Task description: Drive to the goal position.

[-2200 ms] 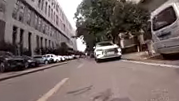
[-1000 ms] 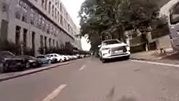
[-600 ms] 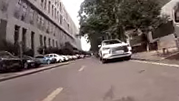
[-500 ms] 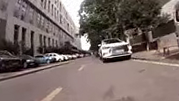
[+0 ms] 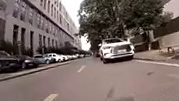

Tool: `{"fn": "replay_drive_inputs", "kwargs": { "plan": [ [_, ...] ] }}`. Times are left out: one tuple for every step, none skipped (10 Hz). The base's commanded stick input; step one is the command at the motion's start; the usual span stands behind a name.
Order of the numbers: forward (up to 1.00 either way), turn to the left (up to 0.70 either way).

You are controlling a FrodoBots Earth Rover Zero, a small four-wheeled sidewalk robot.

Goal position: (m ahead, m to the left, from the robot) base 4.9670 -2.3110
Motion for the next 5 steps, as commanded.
{"fn": "replay_drive_inputs", "kwargs": {
  "plan": [
    [0.70, 0.00],
    [0.70, 0.00],
    [0.70, 0.00],
    [0.70, 0.00],
    [0.70, 0.00]
  ]
}}
